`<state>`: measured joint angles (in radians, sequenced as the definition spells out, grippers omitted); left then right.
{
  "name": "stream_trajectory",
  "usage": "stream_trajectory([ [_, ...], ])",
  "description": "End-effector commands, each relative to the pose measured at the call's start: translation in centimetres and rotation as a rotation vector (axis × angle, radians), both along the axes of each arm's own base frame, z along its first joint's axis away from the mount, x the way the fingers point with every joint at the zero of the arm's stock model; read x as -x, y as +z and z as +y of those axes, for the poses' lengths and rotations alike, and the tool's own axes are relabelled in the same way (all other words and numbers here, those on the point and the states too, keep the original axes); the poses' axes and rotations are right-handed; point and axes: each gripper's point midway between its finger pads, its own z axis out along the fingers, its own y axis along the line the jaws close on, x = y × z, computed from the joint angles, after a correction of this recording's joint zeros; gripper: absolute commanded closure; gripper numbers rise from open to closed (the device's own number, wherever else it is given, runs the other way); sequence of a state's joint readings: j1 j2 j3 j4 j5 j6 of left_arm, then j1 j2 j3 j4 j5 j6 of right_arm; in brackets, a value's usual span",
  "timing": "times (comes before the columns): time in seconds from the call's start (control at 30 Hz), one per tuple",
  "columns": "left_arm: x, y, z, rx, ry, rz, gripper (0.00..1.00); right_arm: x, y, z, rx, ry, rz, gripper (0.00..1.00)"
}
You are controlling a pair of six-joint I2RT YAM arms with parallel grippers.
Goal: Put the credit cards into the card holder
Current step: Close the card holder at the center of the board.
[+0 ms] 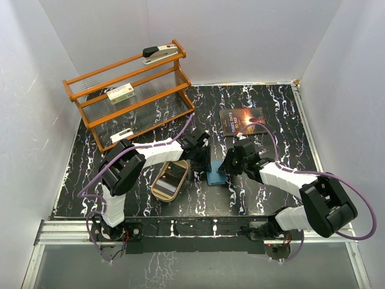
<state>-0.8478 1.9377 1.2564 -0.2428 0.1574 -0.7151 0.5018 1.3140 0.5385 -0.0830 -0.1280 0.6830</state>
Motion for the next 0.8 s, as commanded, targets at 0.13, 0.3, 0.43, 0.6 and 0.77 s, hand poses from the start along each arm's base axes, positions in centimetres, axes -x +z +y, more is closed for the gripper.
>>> stream_trajectory([
  [0.13, 0.2, 0.8, -0.8, 0.034, -0.018, 0.007, 0.70, 1.0, -2.4, -0.8, 0.110, 0.022, 0.083, 0.96],
  [0.3, 0.3, 0.5, -0.9, 0.034, -0.019, 0.017, 0.71, 1.9, -3.9, -1.3, 0.168, 0.034, 0.134, 0.96],
  [0.43, 0.2, 0.7, -1.1, 0.048, -0.017, 0.012, 0.71, 2.0, -4.6, -1.9, 0.229, 0.018, 0.169, 0.96],
  [0.6, 0.2, 0.6, -1.3, 0.056, -0.018, 0.016, 0.71, 2.3, -5.5, -2.9, 0.336, 0.012, 0.230, 0.96],
  [0.77, 0.3, 0.7, -1.3, 0.060, -0.020, 0.016, 0.71, 2.8, -6.9, -3.1, 0.398, 0.034, 0.294, 0.96],
])
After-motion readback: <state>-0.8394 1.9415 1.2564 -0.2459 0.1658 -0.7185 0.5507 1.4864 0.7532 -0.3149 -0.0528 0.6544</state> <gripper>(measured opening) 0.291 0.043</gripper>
